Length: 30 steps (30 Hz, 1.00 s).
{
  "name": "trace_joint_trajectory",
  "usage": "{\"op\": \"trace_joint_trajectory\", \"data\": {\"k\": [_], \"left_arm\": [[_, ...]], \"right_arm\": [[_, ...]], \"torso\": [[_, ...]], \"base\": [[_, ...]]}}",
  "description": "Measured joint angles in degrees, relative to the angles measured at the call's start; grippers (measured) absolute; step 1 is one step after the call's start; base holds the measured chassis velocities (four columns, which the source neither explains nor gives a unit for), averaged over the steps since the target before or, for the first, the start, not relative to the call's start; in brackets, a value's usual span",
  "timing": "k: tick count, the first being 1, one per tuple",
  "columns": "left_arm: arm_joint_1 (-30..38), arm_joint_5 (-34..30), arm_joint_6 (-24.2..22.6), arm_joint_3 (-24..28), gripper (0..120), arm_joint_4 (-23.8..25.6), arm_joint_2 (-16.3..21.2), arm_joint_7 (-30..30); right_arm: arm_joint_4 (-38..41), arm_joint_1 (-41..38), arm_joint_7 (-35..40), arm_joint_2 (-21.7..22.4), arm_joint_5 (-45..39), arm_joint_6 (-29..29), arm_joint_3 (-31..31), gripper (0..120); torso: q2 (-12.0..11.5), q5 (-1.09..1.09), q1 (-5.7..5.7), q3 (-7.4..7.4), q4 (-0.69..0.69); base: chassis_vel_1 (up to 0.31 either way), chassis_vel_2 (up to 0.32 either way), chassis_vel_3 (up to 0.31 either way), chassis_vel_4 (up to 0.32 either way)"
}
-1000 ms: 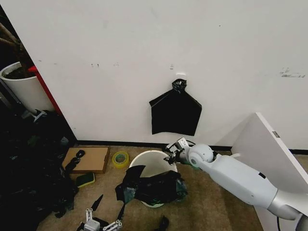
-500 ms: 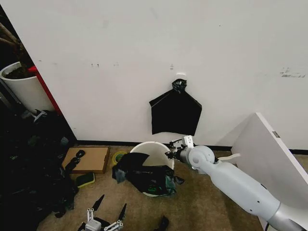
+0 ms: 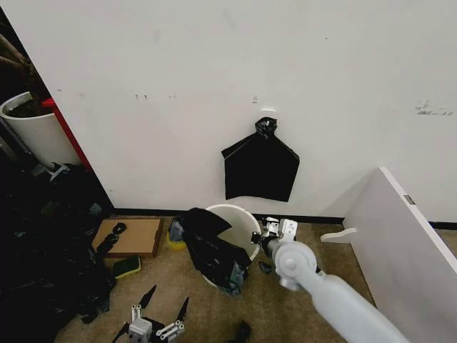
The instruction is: Place the garbage bag over the trash bin.
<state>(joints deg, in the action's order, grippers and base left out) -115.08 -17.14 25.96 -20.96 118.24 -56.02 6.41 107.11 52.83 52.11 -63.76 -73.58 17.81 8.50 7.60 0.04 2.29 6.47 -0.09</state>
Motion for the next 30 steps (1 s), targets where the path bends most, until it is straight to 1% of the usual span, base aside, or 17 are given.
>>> {"op": "trace_joint_trajectory", "data": {"k": [3, 7, 8, 12, 16, 21, 30], "left_arm": [[0.05, -1.36, -1.36, -0.22, 100, 0.88, 0.81, 0.56], [0.05, -1.97, -2.14, -0.26, 100, 1.22, 1.16, 0.92], [0.32, -3.15, -3.74, -0.28, 100, 1.51, 1.85, 1.60], [1.17, -3.63, -5.09, -0.01, 100, 1.62, 2.43, 1.83], [2.02, -3.80, -5.78, 0.12, 100, 1.82, 2.67, 1.85], [3.21, -4.29, -6.48, 0.12, 100, 2.02, 2.78, 1.92], [3.35, -4.53, -6.69, 0.05, 100, 2.02, 2.46, 1.92]], "right_arm": [[1.05, 2.17, 2.98, -1.29, 1.84, -2.90, -0.90, 2], [1.20, 3.36, 3.82, -1.77, 2.94, -3.63, -1.36, 2], [1.52, 5.75, 5.73, -2.26, 4.56, -4.29, -2.17, 2], [2.22, 8.49, 7.70, -2.47, 5.49, -4.76, -3.66, 2], [2.35, 9.78, 8.22, -2.95, 5.80, -5.14, -4.39, 2], [0.35, 11.20, 8.04, -4.66, 9.13, -6.87, -4.29, 2], [-0.89, 12.10, 9.13, -7.01, 11.99, -8.04, -3.59, 2]], "torso": [[0.00, -0.01, 0.00, 0.00, 0.00], [0.00, -0.01, 0.00, 0.00, -0.01], [0.00, -0.01, 0.00, 0.00, 0.00], [0.00, -0.01, 0.01, 0.00, -0.01], [0.00, 0.00, 0.01, 0.00, -0.01], [0.00, -0.01, 0.01, 0.00, -0.01], [0.00, 0.00, 0.00, 0.00, -0.01]], "base": [[0.000, 0.000, 0.000, 0.000], [0.000, 0.000, 0.000, 0.000], [0.000, 0.000, 0.000, 0.000], [0.000, 0.000, 0.000, 0.000], [0.000, 0.000, 0.000, 0.000], [0.000, 0.000, 0.000, 0.000], [0.000, 0.000, 0.000, 0.000]]}}
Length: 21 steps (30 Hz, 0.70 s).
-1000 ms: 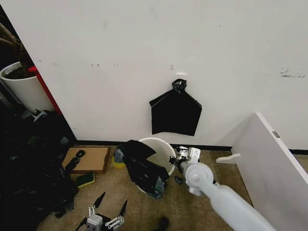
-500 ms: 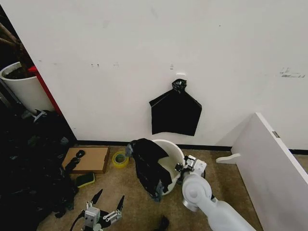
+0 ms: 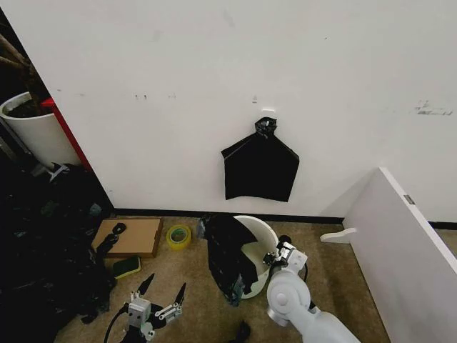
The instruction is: Place the garbage bag over the trash bin.
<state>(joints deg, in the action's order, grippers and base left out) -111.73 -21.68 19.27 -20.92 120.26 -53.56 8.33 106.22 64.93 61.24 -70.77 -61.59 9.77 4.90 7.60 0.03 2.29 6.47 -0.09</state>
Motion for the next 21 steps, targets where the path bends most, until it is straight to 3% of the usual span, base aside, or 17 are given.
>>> {"op": "trace_joint_trajectory", "data": {"k": [8, 10, 15, 16, 18, 21], "left_arm": [[1.17, -0.04, -0.65, 0.38, 100, -0.13, -0.05, 0.28], [1.18, 0.16, -2.50, 0.39, 100, 0.65, 0.14, 1.33], [0.83, 1.11, -13.38, 0.74, 98, 6.51, 0.58, 7.67], [0.83, 1.11, -13.38, 0.74, 98, 6.51, 0.58, 7.67], [2.75, -0.79, -18.93, 0.98, 98, 10.22, 1.63, 9.83], [6.54, -3.60, -23.04, 1.24, 99, 12.48, 3.19, 10.54]], "right_arm": [[0.39, 1.22, 0.09, -0.41, 0.39, 0.35, -0.50, 3], [0.89, 1.72, -0.09, -0.04, 0.71, 0.43, -0.36, 11], [2.25, 2.61, -0.56, 0.63, 2.24, 0.64, -0.12, 29], [2.25, 2.61, -0.56, 0.63, 2.24, 0.64, -0.12, 29], [2.89, 3.50, -1.95, 1.22, 4.53, 0.91, 0.01, 41], [4.34, 5.05, -3.23, 2.18, 6.61, 1.04, 0.06, 52]], "torso": [[0.00, 0.00, 0.00, 0.00, 0.00], [0.00, 0.00, 0.00, 0.00, 0.00], [0.00, -0.01, 0.00, 0.00, 0.02], [0.00, -0.01, 0.00, 0.00, 0.02], [0.00, -0.02, 0.00, 0.00, 0.01], [0.00, -0.02, 0.00, 0.00, -0.01]], "base": [[0.000, 0.000, 0.000, 0.000], [0.000, 0.000, 0.000, 0.000], [0.000, 0.000, 0.000, 0.000], [0.000, 0.000, 0.000, 0.000], [0.000, 0.000, 0.000, 0.000], [0.000, 0.000, 0.000, 0.000]]}}
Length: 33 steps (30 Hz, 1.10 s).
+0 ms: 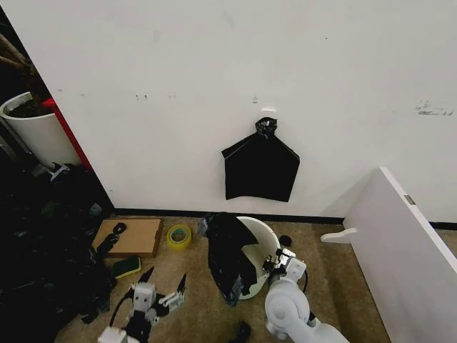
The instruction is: Place the garbage bag over the trash bin.
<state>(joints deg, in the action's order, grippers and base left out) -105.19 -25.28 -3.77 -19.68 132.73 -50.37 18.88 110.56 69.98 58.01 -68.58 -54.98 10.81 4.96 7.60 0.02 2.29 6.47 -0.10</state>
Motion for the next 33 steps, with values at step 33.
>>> {"op": "trace_joint_trajectory", "data": {"k": [33], "left_arm": [[31.41, -20.70, -17.34, 19.99, 90, -14.08, -2.65, 7.44]], "right_arm": [[2.96, -0.86, -3.49, 4.22, 8.15, 0.62, 0.79, 100]], "torso": [[0.00, 0.01, 0.00, 0.00, 0.00]], "base": [[0.000, 0.000, 0.000, 0.000]]}}
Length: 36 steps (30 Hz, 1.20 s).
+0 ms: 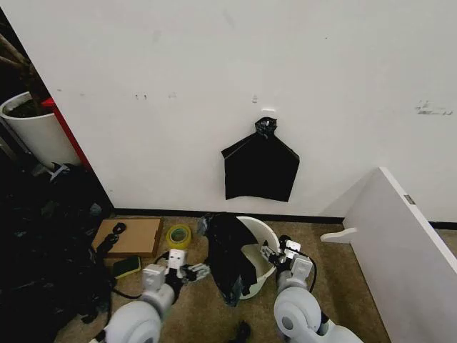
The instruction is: Place the garbage bag over the trash bin.
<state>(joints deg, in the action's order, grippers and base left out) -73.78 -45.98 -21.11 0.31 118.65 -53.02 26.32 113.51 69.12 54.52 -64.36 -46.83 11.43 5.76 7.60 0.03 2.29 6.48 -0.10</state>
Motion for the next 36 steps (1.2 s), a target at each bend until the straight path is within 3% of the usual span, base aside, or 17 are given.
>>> {"op": "trace_joint_trajectory", "data": {"k": [11, 16, 28, 36], "left_arm": [[6.92, -3.21, -2.40, 3.12, 84, -5.46, -6.51, 5.71], [11.81, -7.56, -4.55, 5.23, 79, -8.88, -9.15, 9.33], [16.63, -18.76, -12.77, 6.04, 77, -11.41, -12.42, 19.98], [17.72, -19.71, -14.11, 6.34, 77, -14.63, -14.17, 22.26]], "right_arm": [[1.07, 0.82, 0.16, 0.93, -0.01, 0.21, -0.61, 100], [1.31, 1.00, 0.26, 0.70, -0.01, 0.27, -0.55, 100], [1.42, 1.08, 0.64, 0.43, -0.19, 0.60, -0.34, 100], [1.34, 0.99, 0.70, 0.50, -0.34, 0.60, -0.47, 100]], "torso": [[0.00, -0.01, 0.00, 0.00, 0.02], [0.00, 0.00, 0.00, 0.00, 0.01], [0.00, 0.00, 0.00, 0.00, 0.01], [0.00, 0.00, 0.00, 0.00, 0.01]], "base": [[0.000, 0.000, 0.000, 0.000], [0.000, 0.000, 0.000, 0.000], [0.000, 0.000, 0.000, 0.000], [0.000, 0.000, 0.000, 0.000]]}}
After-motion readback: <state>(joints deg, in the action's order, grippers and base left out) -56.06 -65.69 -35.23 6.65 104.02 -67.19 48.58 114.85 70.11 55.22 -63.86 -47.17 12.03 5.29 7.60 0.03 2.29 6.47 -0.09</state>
